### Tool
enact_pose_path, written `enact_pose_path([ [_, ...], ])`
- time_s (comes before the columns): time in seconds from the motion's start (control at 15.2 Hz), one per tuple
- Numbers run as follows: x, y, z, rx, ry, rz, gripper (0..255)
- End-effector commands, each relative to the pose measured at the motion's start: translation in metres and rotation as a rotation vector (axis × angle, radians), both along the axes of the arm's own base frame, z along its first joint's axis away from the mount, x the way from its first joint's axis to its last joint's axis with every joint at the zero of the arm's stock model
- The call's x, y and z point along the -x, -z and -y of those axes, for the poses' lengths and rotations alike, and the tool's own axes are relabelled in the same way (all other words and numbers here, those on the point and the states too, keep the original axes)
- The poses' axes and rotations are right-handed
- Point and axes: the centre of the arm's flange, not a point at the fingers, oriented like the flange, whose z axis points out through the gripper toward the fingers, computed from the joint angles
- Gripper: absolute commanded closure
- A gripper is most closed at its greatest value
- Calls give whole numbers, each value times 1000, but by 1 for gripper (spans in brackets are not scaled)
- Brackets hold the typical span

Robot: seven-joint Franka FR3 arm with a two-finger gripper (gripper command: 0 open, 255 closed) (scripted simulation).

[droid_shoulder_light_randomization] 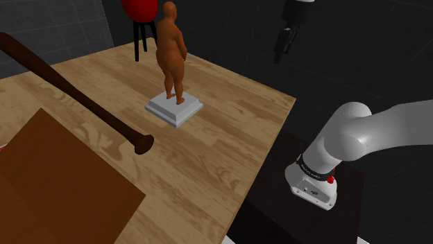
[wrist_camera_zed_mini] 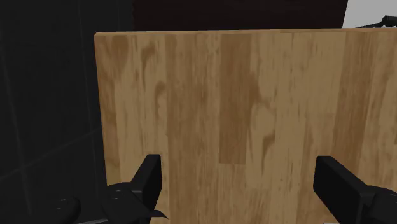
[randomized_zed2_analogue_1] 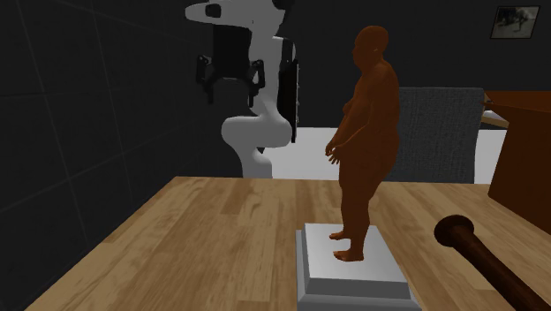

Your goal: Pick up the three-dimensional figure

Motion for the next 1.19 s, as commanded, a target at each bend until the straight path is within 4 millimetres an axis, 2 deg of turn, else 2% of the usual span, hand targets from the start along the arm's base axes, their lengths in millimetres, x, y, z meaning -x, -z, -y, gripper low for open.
enact_pose_path([
  [0.0, 0, 0, 0, 0, 0, 0, 0],
  [0.53, -53, -6, -61, -62, -112, 146, 0],
  [1.12, -103, -27, -136, -132, -238, 310, 0],
])
